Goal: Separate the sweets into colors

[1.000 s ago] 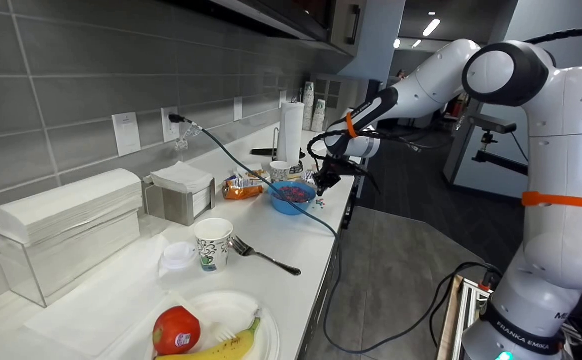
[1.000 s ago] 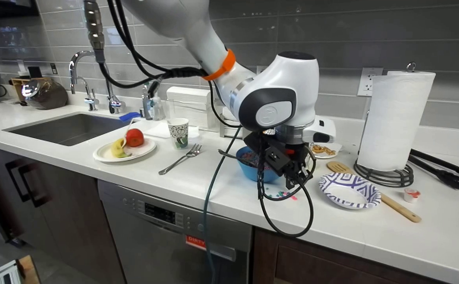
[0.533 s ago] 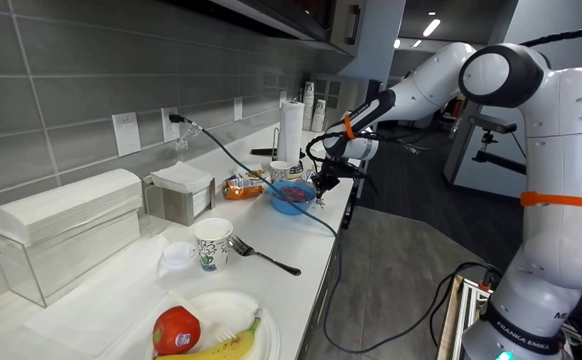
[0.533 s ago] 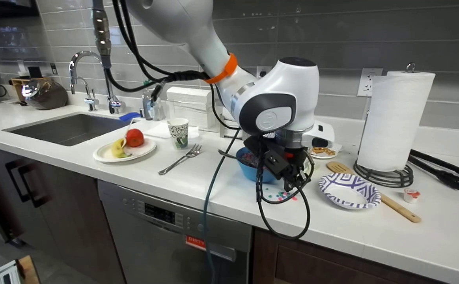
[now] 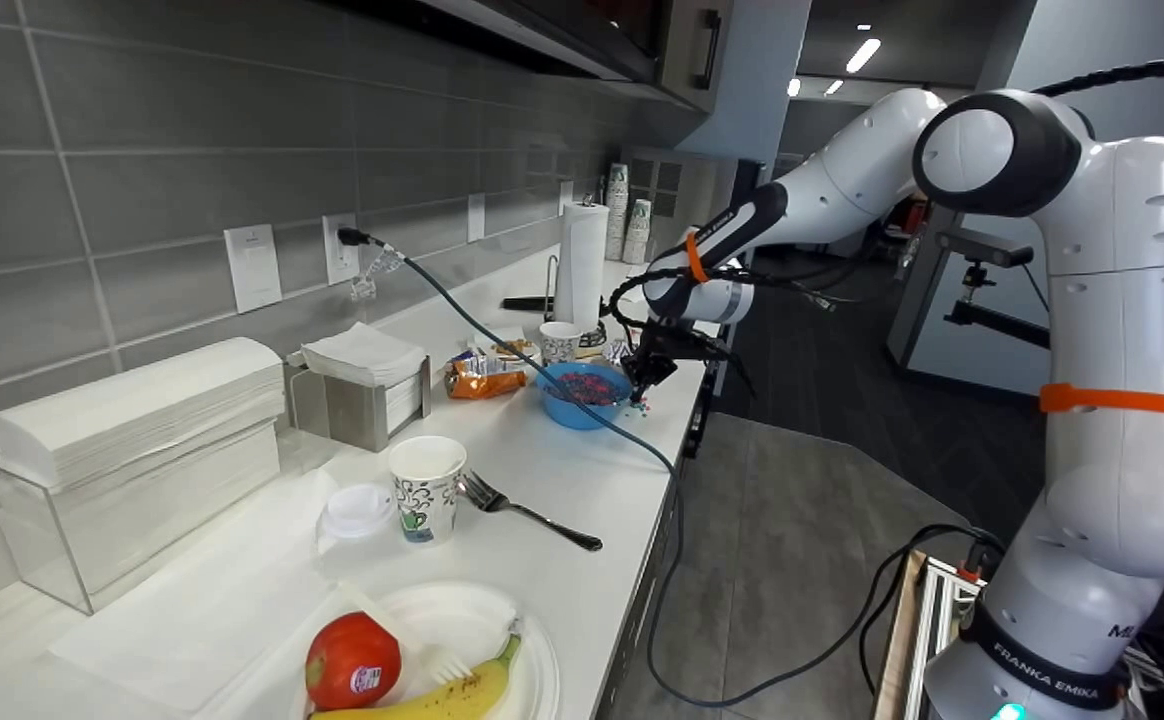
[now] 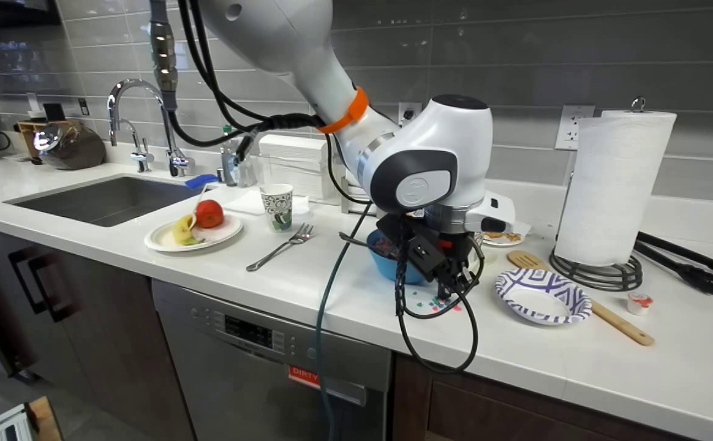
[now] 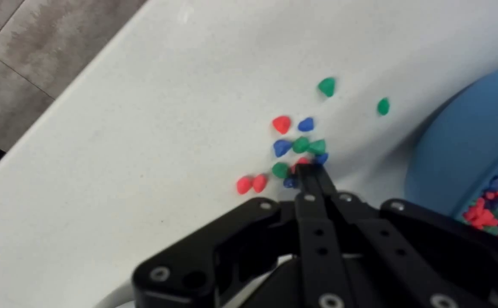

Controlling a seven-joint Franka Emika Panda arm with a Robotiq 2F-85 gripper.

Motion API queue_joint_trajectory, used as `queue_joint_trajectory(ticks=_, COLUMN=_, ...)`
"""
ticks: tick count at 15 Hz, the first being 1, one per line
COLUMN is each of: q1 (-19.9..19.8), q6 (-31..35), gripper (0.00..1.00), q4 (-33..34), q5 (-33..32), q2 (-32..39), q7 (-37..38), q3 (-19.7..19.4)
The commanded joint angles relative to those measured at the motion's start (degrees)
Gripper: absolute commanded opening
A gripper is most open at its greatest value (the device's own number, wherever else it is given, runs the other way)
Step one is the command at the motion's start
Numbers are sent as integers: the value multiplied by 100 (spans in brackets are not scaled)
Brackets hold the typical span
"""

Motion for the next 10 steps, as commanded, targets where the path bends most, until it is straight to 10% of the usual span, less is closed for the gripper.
queue_joint_trajectory(ticks=1, q1=-88, q6=90, gripper=0, q4=71, q5=120, q2=131, q7=-91, q3=98)
queue_joint_trajectory(ticks=10, q1=-320, q6=535, gripper=0, q4=143, q5=401, q2=271, q7=-407, q3=345)
